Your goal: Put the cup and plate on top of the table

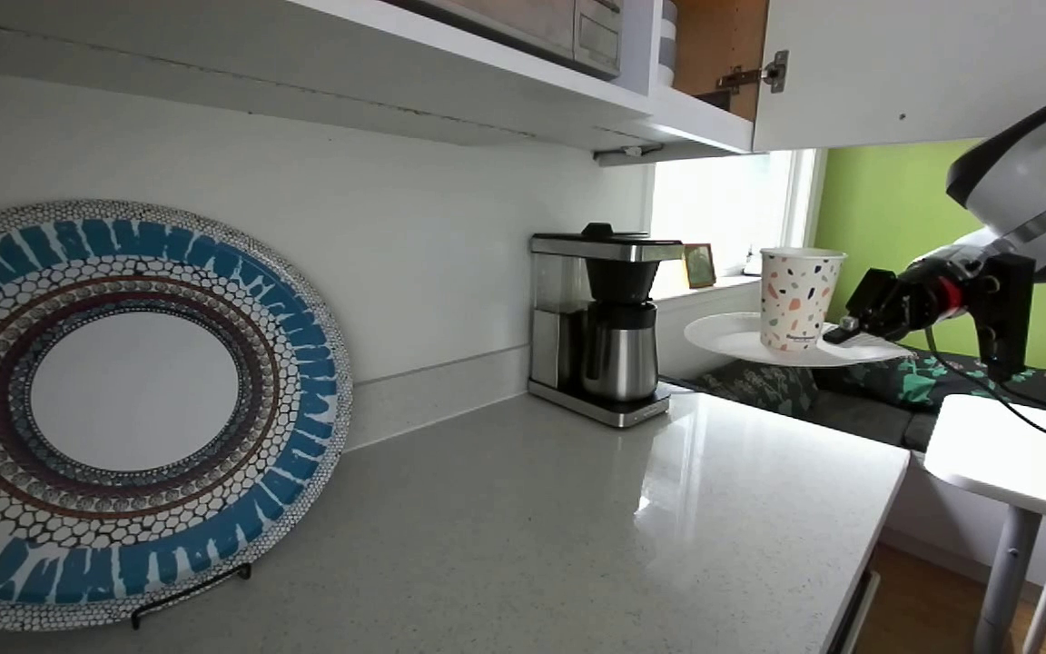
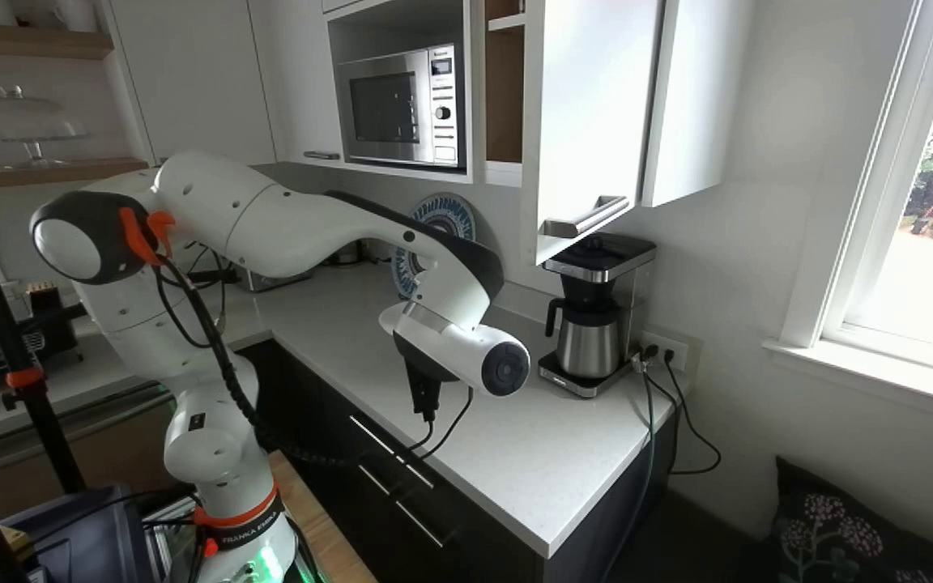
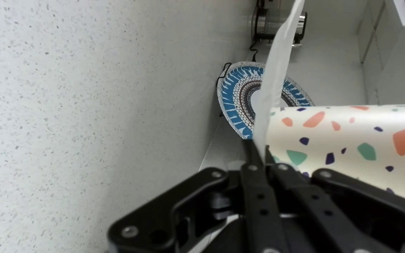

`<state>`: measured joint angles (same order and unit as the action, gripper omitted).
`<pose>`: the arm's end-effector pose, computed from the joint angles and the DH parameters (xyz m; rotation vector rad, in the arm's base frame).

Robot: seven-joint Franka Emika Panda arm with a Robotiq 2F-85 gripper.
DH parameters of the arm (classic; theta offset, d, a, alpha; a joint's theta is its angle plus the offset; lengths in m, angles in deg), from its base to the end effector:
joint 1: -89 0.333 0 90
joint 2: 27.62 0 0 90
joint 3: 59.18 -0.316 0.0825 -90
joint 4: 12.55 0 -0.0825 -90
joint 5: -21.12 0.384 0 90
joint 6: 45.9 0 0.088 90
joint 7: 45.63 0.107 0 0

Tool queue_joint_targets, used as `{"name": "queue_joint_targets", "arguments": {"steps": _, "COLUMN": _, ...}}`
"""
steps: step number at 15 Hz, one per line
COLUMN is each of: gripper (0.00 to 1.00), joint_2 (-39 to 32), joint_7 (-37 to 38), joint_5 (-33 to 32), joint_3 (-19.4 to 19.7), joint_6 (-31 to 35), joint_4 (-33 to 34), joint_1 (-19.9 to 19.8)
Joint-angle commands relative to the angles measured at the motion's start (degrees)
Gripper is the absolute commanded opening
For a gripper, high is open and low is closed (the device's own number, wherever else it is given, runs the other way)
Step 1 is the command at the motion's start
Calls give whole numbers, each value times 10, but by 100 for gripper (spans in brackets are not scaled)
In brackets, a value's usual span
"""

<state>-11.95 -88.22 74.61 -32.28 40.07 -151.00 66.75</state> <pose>0.3231 -0.2412 0.4204 -1.9115 0.3308 -0.3182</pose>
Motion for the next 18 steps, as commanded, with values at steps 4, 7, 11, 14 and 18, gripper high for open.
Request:
{"name": "queue_joint_targets", "arguments": {"steps": 4, "gripper": 0, "joint_2": -49, "joint_7": -54, "joint_5": -24, "joint_3": 9, "joint_6": -28, "joint_4": 4, "joint_1": -13}}
{"name": "queue_joint_targets", "arguments": {"steps": 7, "gripper": 0, "joint_2": -71, "joint_7": -74, "joint_5": -29, "joint_3": 13, "joint_6": -34, "joint_4": 7, "joint_1": -17}}
{"name": "queue_joint_targets", "arguments": {"steps": 11, "gripper": 0, "joint_2": -99, "joint_7": -92, "joint_5": -37, "joint_3": 17, "joint_6": -42, "joint_4": 10, "joint_1": -27}}
{"name": "queue_joint_targets", "arguments": {"steps": 14, "gripper": 0, "joint_2": -116, "joint_7": -105, "joint_5": -43, "joint_3": 19, "joint_6": -39, "joint_4": 10, "joint_1": -34}}
{"name": "queue_joint_targets", "arguments": {"steps": 18, "gripper": 0, "joint_2": -135, "joint_7": -114, "joint_5": -45, "joint_3": 19, "joint_6": -30, "joint_4": 8, "joint_1": -42}}
